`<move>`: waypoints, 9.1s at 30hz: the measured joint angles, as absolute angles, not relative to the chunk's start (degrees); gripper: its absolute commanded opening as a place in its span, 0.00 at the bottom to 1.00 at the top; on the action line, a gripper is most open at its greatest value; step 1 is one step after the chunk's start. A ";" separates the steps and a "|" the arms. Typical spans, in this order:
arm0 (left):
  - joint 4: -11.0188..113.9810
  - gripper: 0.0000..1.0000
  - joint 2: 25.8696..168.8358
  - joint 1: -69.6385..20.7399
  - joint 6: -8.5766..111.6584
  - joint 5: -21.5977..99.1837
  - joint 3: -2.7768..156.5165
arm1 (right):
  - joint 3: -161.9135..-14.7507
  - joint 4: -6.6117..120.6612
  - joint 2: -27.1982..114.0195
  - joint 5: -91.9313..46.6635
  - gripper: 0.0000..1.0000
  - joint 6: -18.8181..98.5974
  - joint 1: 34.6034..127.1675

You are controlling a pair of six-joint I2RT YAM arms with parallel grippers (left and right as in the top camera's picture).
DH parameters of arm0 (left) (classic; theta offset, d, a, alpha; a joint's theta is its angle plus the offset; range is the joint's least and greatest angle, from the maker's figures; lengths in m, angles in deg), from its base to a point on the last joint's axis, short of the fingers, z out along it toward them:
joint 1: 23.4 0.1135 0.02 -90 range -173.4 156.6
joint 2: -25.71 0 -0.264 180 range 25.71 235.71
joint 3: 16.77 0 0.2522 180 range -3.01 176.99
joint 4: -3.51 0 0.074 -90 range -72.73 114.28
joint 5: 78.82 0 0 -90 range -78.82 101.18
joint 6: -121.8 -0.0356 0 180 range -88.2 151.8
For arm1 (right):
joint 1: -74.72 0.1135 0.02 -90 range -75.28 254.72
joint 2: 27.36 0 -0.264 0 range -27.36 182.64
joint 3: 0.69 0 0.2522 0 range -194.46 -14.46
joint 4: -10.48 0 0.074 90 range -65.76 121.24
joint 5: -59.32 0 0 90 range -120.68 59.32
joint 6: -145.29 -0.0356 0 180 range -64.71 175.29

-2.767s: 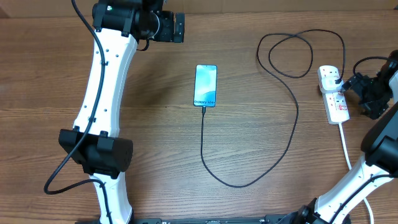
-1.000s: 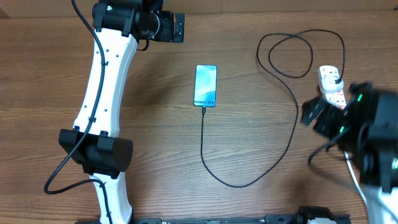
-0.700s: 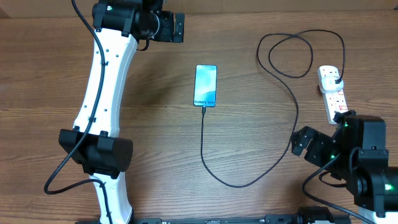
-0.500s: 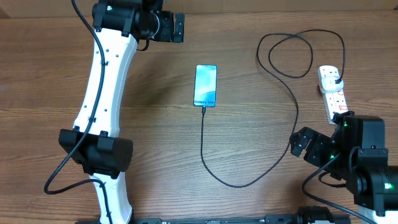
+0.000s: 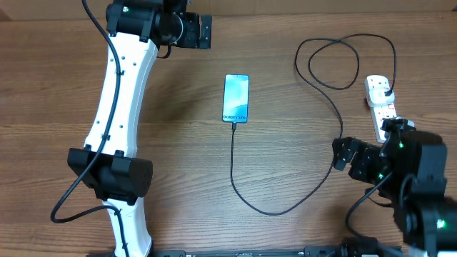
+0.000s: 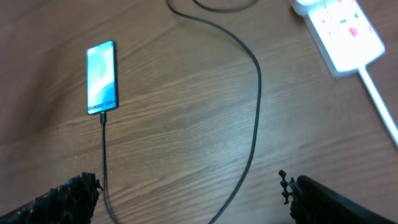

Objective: Plug charger to phone and switch on socket

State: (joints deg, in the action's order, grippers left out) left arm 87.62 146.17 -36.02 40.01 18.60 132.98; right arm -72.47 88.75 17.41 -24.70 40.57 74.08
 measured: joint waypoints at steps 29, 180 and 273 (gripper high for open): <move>87.58 1.00 146.17 -36.02 40.01 18.55 132.98 | -17.79 23.62 -26.52 -24.85 1.00 51.91 80.07; 12.39 1.00 26.57 -24.92 37.21 9.55 -2.38 | -15.52 29.39 -26.63 -28.81 1.00 56.79 80.07; 21.77 1.00 26.46 -24.09 33.32 10.53 -2.54 | -15.52 29.36 -26.63 -29.20 1.00 56.81 80.07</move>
State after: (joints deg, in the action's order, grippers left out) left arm 21.77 26.46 -24.09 33.32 10.53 -2.54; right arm -15.52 29.36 -26.63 -29.20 56.81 80.07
